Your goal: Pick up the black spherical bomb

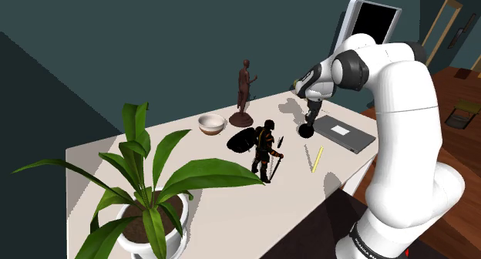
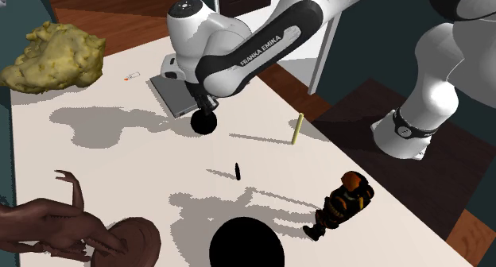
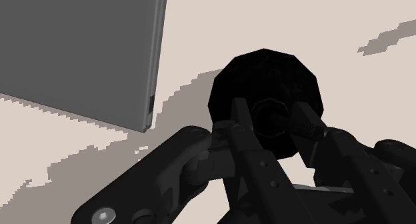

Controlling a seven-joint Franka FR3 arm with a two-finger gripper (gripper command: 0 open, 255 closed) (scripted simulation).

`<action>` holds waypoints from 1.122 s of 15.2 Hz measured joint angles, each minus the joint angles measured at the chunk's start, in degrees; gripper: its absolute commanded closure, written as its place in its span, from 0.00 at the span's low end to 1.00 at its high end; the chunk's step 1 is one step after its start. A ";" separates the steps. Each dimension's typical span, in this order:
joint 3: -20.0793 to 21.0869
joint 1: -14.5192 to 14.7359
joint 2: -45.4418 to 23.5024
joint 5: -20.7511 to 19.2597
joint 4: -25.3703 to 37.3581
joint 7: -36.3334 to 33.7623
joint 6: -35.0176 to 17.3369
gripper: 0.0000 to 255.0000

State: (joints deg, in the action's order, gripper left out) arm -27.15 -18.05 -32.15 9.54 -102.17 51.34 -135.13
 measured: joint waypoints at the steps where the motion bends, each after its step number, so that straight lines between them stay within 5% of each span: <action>1: 0.01 -0.01 -0.02 0.01 0.02 0.00 0.00 1.00; 17: -2.07 1.45 5.68 -2.90 2.98 -1.06 8.37 1.00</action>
State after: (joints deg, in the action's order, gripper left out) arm -29.21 -16.60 -26.47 6.64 -99.19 50.28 -126.76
